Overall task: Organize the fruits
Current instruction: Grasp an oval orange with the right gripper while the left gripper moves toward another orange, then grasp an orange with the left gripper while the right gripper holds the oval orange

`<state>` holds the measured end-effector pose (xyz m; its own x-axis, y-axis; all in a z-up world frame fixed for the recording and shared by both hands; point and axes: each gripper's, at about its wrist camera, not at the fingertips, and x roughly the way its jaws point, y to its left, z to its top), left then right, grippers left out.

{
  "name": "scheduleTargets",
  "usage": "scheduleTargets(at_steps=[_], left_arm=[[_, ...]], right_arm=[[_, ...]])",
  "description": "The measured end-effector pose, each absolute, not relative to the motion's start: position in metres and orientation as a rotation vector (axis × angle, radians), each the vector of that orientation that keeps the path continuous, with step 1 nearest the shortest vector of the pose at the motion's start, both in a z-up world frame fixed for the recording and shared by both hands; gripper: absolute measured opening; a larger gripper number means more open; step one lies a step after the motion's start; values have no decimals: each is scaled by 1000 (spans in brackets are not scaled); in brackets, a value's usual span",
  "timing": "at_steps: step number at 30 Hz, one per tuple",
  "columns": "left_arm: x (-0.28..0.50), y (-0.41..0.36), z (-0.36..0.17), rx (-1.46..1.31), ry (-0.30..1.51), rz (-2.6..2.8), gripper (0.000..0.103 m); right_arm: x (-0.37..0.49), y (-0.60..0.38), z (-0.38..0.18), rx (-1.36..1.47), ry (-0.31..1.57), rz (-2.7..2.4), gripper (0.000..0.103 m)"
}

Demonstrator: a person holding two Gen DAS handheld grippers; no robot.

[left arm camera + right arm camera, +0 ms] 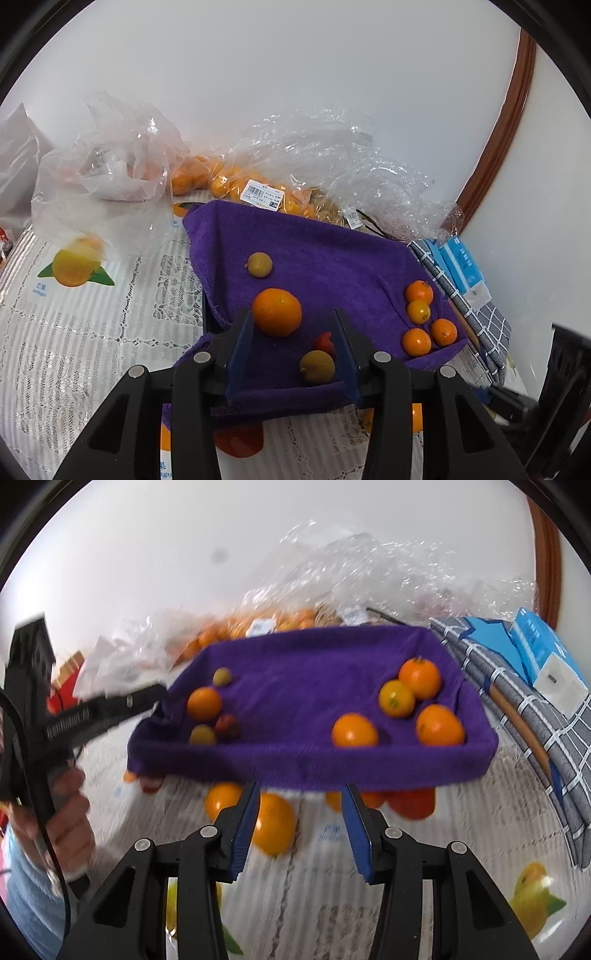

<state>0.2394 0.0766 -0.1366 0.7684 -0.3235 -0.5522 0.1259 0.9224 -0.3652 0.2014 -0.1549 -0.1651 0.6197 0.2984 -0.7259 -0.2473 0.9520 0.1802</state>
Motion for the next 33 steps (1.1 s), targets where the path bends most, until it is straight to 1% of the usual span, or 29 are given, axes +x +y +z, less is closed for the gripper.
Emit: scheduleTargets(at_steps=[2,7,15,17,21,29,33], left_arm=[[238,78,-135,-321,642,-244,43],[233,84,-130,-335,619,-239,43],[232,92,-128,-369,610,-241,44],[231,90,-129,-360,611,-244,44],[229,83,-128,-329,611,-257,44],[210,49,-122,-263,615,-459,44],[198,7,-128,-76,657,-540,44]], right_arm=[[198,-151,-171,68,865,342,38],[193,-137,-179,11,890,366,36],[199,-129,-184,-55,889,350,36],[201,-126,-188,-76,900,353,32],[195,-129,-187,-89,879,347,32],[176,-192,-174,-56,810,171,32],[172,-223,-173,1,802,115,32]])
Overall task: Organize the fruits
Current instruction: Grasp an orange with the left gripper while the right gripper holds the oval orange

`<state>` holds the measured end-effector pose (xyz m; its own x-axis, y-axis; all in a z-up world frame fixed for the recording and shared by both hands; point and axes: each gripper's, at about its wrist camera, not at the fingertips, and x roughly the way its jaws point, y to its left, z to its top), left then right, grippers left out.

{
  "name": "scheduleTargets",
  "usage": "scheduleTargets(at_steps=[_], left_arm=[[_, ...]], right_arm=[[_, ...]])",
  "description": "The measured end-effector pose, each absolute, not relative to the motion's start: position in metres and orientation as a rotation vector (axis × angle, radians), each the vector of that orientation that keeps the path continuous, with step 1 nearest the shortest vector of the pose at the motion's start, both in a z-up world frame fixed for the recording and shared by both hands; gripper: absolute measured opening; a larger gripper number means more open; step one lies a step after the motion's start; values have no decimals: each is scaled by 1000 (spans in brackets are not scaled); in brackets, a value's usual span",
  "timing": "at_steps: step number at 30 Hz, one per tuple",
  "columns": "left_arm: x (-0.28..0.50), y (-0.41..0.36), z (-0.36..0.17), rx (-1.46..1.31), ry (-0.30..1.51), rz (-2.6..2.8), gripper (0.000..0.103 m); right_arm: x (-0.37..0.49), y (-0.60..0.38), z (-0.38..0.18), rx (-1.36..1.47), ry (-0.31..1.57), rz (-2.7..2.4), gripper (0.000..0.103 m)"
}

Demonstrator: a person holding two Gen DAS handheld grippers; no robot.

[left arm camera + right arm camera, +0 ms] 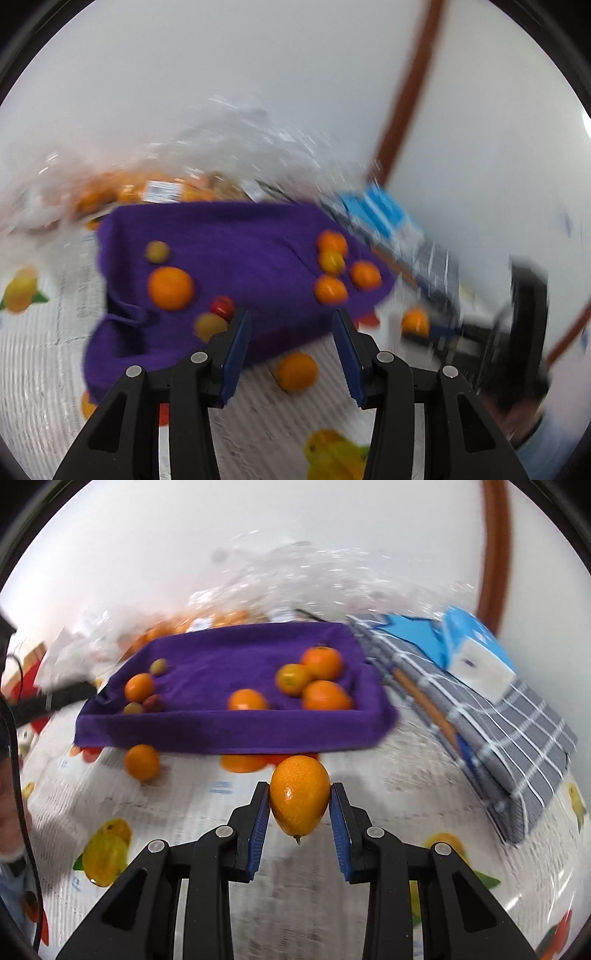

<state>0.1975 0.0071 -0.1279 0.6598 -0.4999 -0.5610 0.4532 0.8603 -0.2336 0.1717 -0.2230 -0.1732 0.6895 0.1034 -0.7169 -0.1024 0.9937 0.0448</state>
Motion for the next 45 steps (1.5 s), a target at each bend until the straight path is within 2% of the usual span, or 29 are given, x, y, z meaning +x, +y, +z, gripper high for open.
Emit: scheduleTargets(at_steps=[4,14,16,17,20,33,45], left_arm=[[189,-21,-142,71,677,-521,44],[203,-32,-167,98,794,-481,44],[203,-36,-170,121,802,-473,41],[203,-37,-170,129,802,-462,32],[205,-35,-170,97,803,-489,32],[195,-9,-139,-52,674,-553,32],[205,40,-110,-208,592,-439,32]], right_arm=[[167,-235,-179,16,797,90,32],[165,-243,-182,68,808,122,32],[166,-243,-183,75,820,121,32],[166,-243,-184,76,822,123,32],[166,-242,-184,73,823,130,32],[168,-243,-175,78,805,106,32],[193,-217,-109,8,703,135,32]])
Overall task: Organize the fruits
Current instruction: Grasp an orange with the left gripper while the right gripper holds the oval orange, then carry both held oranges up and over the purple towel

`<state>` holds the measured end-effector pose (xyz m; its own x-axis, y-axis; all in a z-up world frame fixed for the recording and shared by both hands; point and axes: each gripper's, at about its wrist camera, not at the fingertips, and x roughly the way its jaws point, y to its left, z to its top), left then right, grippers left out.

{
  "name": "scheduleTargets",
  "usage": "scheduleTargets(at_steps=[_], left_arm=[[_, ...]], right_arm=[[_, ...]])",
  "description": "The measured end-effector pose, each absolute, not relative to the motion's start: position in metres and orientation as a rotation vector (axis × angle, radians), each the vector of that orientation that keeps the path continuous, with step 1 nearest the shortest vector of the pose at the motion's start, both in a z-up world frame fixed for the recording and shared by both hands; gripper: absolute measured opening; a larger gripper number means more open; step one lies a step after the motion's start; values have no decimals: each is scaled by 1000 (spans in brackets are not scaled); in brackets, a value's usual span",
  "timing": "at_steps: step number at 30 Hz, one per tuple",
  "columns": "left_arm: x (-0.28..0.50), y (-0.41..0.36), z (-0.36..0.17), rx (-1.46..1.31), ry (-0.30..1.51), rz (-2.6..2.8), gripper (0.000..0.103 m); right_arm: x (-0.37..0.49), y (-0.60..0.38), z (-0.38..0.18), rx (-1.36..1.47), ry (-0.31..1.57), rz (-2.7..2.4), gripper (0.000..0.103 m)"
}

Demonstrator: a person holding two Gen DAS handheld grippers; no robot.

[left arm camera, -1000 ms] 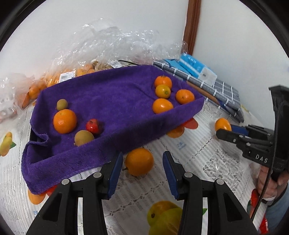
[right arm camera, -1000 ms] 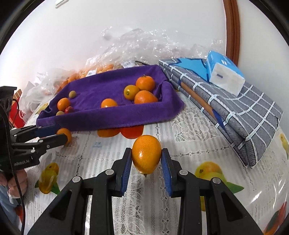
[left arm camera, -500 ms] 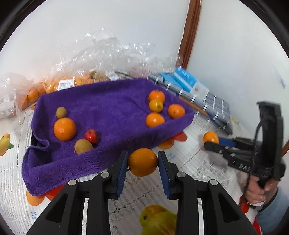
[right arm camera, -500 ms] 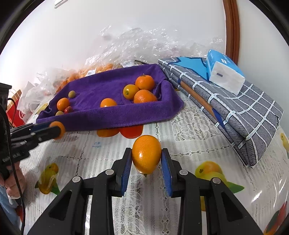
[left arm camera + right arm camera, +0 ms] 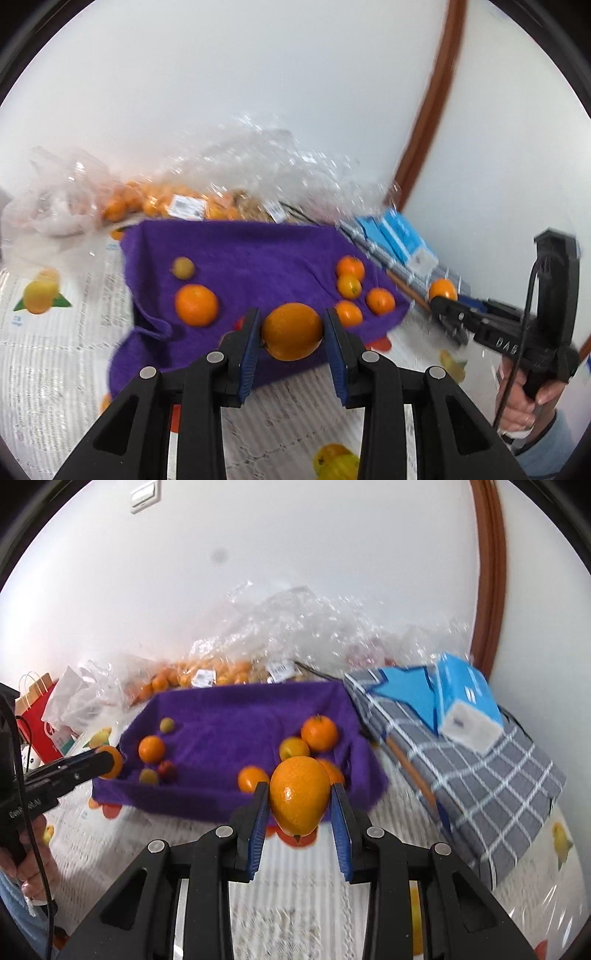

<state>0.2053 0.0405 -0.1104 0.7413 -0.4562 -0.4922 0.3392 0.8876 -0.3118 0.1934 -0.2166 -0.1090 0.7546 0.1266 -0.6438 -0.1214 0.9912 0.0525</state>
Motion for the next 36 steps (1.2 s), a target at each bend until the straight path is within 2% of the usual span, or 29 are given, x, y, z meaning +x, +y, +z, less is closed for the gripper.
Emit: scheduleTargets(at_steps=[16,25,36], left_arm=[[267,47,-79,-194,627,-290,32],[303,35,-91,-160,669,-242,32],[330,28,-131,-160,793,-248,32]], right_arm=[[276,-193,-78,21,648,171,32],[308,-186,-114,39,705,186,32],[321,-174,-148,46,796,252,32]])
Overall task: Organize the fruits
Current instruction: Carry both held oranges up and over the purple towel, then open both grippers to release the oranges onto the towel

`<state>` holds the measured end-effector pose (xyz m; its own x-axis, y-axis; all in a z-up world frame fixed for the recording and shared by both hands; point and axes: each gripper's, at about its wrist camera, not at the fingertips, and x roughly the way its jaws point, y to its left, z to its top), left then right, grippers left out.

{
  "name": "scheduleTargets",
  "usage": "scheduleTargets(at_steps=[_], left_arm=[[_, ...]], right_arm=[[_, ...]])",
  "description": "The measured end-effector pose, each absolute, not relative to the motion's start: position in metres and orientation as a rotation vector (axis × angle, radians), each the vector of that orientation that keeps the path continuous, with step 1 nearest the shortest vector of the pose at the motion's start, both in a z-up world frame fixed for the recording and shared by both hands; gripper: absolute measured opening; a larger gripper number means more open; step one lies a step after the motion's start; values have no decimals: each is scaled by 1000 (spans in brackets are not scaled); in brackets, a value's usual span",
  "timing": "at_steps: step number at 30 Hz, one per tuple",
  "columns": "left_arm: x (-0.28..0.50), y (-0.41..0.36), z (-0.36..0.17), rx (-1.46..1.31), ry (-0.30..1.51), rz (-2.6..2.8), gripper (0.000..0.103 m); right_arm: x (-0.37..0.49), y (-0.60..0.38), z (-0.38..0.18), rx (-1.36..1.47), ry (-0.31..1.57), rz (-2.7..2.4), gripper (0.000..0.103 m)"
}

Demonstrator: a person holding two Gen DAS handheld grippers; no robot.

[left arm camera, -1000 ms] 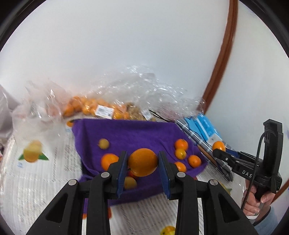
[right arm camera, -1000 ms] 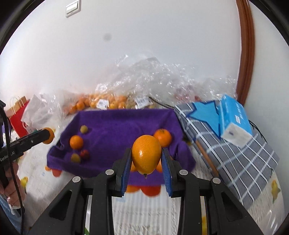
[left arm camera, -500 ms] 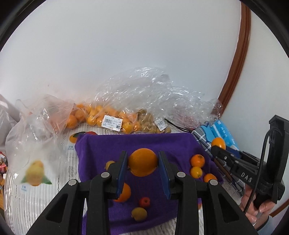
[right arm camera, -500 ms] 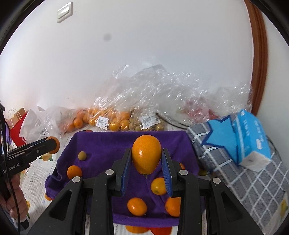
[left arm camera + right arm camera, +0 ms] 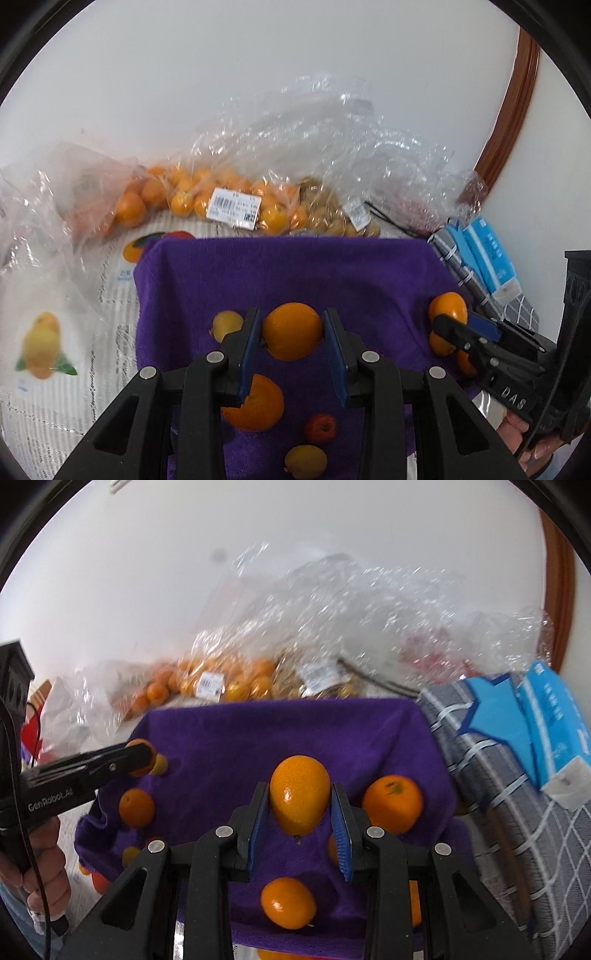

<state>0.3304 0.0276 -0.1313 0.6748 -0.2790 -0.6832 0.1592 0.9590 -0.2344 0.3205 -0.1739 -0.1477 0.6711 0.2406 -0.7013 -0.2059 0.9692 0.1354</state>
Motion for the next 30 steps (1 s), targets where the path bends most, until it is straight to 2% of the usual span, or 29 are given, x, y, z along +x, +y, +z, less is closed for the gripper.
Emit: scheduleTargets(at_steps=[22,24,28,30], left_arm=[[330,22,-151,-141,870,-242,32],[327,20,-146,-128,859,-241,36],[317,13,-126,-81,812,-232,37],[305,13,-114,-66,788,-230,44]], right_arm=[[318,-159,-176,-13,869,273,33],[316,-159,-174,-15,859,271,33],[302,-165,-160,18,820,240,44],[289,-168,-148,34,801,211,45]])
